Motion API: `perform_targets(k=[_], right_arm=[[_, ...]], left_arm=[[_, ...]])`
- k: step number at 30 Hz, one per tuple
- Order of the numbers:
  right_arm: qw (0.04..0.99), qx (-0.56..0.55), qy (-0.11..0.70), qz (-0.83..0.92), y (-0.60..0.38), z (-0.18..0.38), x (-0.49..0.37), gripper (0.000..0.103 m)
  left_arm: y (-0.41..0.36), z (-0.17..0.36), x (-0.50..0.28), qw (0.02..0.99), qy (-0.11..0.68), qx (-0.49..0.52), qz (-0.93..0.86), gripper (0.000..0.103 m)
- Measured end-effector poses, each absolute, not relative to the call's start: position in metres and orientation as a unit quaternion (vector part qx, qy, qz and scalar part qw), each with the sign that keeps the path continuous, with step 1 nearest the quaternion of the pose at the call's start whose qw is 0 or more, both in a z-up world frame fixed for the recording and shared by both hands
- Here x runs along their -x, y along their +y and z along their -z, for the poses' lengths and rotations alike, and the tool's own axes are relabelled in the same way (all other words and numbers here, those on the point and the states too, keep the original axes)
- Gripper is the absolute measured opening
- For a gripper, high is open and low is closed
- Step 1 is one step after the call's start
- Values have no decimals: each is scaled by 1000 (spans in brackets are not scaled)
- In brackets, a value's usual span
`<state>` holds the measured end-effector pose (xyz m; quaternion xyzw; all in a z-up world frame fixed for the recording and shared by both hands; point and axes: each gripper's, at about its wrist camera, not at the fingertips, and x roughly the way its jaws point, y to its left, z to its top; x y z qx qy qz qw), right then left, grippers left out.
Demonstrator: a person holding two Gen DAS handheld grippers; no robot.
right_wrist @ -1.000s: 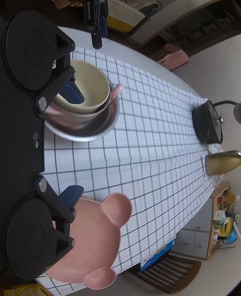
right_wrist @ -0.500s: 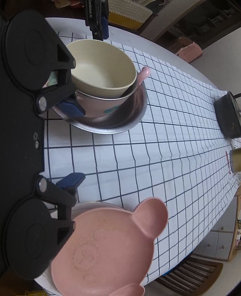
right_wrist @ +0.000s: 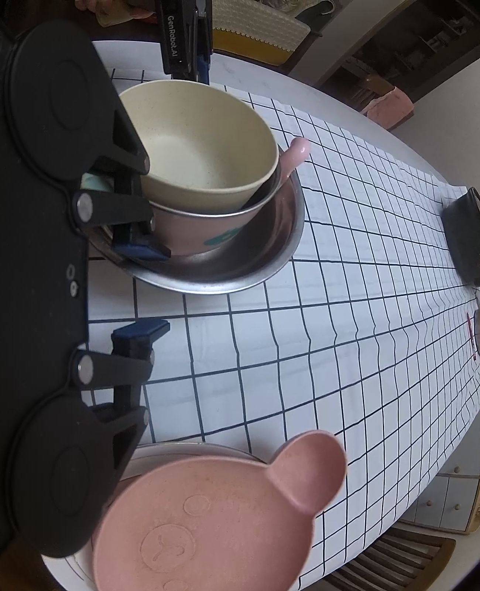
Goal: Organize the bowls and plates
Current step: 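Move both grippers to the large steel bowl rim and close on it, then lift the nested bowl stack with both grippers and carry it over the pink plate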
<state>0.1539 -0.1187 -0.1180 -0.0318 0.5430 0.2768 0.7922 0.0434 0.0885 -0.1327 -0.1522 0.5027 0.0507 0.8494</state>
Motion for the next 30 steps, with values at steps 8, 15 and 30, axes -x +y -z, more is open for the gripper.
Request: perform_targets(k=[8, 15, 30], right_arm=[[787, 35, 547, -282, -111, 120, -155, 20], [790, 41, 544, -280, -111, 120, -154, 14], [791, 52, 546, -270, -107, 116, -152, 14]], left_arm=[[82, 132, -49, 848, 508, 143, -44, 16], [80, 132, -51, 848, 510, 135, -48, 14], [76, 125, -54, 847, 515, 122, -55, 14]])
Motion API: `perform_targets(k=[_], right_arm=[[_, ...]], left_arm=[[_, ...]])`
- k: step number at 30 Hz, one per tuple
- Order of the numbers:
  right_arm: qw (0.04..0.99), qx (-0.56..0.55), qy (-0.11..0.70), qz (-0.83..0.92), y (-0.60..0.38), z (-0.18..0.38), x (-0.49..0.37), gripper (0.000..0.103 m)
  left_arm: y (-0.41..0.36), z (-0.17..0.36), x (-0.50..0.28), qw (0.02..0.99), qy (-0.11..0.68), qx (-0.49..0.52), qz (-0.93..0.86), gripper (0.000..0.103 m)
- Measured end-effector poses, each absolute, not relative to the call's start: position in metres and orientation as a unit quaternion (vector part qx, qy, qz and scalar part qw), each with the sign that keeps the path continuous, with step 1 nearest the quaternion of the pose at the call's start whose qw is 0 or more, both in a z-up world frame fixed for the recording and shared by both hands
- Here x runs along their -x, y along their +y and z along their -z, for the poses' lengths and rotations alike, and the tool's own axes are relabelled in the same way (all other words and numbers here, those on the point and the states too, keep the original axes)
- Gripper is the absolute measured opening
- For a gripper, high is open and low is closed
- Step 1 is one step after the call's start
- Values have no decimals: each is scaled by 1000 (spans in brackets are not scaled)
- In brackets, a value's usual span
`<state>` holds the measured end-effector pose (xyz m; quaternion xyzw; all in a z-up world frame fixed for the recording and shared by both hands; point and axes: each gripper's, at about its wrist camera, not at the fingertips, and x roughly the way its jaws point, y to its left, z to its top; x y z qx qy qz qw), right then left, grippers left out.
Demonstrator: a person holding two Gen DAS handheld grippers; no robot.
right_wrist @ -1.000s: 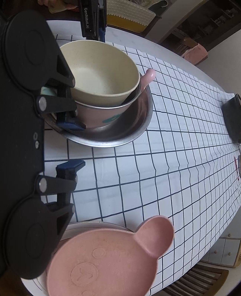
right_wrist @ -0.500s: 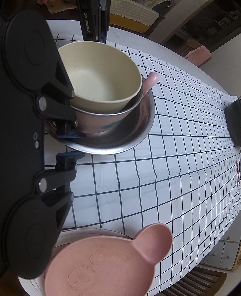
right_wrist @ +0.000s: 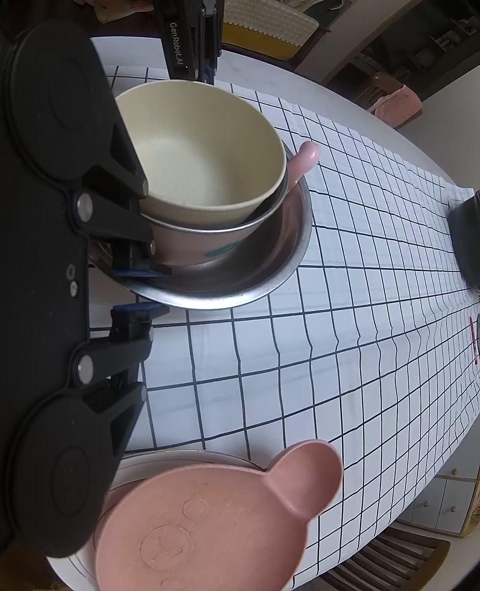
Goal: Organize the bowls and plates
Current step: 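Lift the nested bowl stack with both grippers and carry it over the pink plate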
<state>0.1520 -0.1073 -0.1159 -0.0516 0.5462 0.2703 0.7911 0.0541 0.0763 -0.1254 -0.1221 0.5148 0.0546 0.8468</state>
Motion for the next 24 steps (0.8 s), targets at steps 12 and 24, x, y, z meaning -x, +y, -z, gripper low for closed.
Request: perform_targets(k=[12, 24], right_arm=[[792, 35, 553, -256, -115, 96, -154, 13], [804, 24, 550, -223, -136, 56, -160, 13]], left_arm=[[69, 99, -65, 847, 516, 118, -56, 14], [47, 72, -79, 854, 509, 107, -28, 14]])
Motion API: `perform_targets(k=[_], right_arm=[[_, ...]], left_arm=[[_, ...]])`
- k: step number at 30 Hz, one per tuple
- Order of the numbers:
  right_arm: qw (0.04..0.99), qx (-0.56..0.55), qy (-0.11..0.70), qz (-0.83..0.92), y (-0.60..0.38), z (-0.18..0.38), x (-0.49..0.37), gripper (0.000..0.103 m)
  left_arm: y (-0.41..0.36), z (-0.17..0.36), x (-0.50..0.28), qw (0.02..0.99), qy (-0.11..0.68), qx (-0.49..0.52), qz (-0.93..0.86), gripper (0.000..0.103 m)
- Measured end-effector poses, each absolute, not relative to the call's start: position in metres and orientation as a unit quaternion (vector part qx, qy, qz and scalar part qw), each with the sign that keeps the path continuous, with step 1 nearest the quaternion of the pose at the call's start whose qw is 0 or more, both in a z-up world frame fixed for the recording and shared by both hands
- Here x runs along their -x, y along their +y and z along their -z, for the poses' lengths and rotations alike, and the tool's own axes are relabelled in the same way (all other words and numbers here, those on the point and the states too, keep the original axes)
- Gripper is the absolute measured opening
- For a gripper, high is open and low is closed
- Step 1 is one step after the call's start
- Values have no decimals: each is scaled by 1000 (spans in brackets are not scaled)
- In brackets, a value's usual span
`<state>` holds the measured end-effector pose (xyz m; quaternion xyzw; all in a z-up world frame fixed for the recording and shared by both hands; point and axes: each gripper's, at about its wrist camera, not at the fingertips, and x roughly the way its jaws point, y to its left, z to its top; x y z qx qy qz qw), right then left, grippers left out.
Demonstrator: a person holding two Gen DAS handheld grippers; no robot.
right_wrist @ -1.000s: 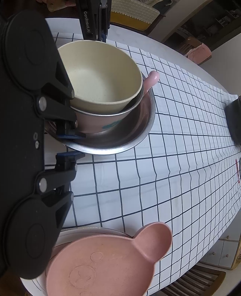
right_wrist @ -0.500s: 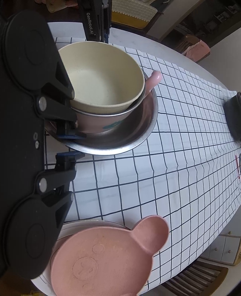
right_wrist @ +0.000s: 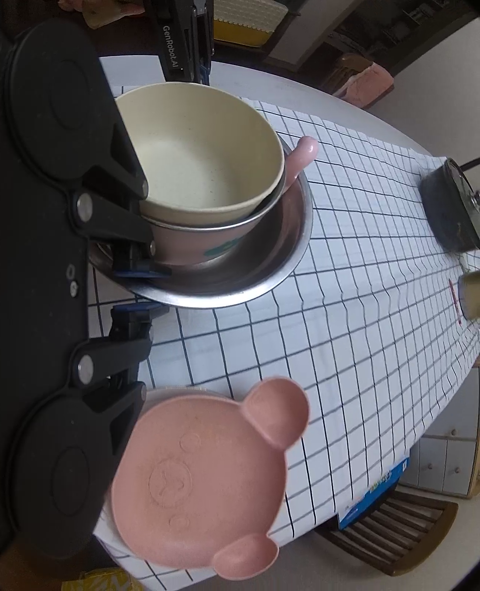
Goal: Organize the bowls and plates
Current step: 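Lift the nested bowl stack with both grippers and carry it over the pink plate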
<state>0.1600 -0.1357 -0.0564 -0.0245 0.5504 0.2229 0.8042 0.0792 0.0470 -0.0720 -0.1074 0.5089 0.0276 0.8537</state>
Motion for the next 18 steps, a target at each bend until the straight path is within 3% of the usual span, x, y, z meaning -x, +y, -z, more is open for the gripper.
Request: perform_targets(k=[18], right_arm=[[835, -4, 523, -168, -221, 12, -181, 13]], left_arm=[[-40, 44, -142, 868, 491, 67, 37, 14]])
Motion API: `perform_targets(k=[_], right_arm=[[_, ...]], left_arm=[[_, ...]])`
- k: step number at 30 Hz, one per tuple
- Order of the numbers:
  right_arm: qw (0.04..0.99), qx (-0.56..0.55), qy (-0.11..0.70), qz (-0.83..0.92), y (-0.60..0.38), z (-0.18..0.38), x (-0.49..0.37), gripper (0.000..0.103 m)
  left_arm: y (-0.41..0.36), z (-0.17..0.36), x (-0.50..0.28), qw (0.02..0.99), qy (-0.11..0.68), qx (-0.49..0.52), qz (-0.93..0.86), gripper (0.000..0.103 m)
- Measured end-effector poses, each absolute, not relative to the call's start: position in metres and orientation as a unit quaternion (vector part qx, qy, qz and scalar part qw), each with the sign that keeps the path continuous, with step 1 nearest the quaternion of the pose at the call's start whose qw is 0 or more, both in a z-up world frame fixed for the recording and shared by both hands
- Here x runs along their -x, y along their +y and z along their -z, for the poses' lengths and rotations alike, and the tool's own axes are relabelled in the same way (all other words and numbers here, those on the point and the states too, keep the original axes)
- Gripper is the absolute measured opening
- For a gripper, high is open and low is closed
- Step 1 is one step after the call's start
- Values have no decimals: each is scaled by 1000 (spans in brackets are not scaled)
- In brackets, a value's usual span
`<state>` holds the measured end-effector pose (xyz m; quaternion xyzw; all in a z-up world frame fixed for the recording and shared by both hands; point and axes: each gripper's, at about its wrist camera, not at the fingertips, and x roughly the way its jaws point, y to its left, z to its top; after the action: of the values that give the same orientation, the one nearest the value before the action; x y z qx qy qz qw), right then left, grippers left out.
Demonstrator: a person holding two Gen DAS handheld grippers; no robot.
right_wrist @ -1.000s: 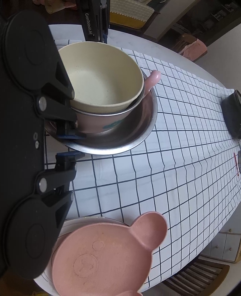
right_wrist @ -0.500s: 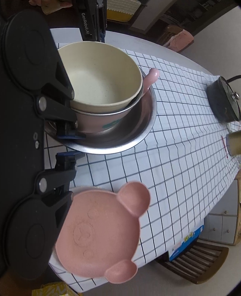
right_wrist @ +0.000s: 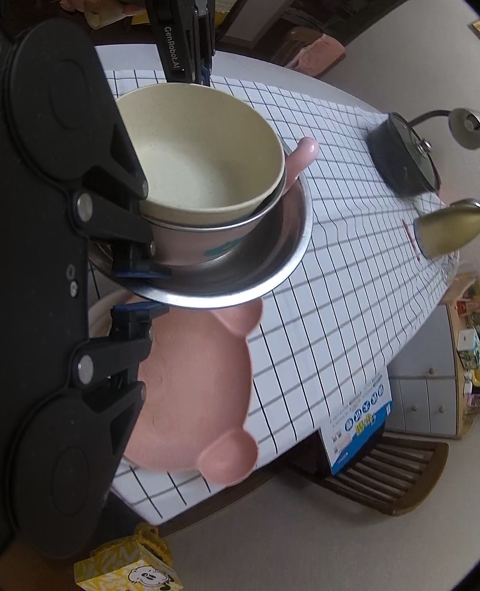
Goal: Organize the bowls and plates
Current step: 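Lift the nested bowl stack with both grippers and carry it over the pink plate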
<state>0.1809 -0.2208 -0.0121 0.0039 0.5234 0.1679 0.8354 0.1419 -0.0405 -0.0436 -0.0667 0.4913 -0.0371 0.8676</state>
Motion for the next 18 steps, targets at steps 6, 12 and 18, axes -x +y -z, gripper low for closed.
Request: perform_targets(k=[6, 12, 18], right_arm=[[841, -17, 520, -148, -255, 10, -192, 13], [844, -30, 520, -129, -288, 16, -201, 13], [839, -39, 531, -114, -317, 30, -208, 13]], left_arm=[[-75, 43, -166, 871, 485, 55, 53, 14], [-113, 53, -187, 868, 489, 51, 63, 13], [-147, 72, -200, 862, 500, 41, 73, 13]])
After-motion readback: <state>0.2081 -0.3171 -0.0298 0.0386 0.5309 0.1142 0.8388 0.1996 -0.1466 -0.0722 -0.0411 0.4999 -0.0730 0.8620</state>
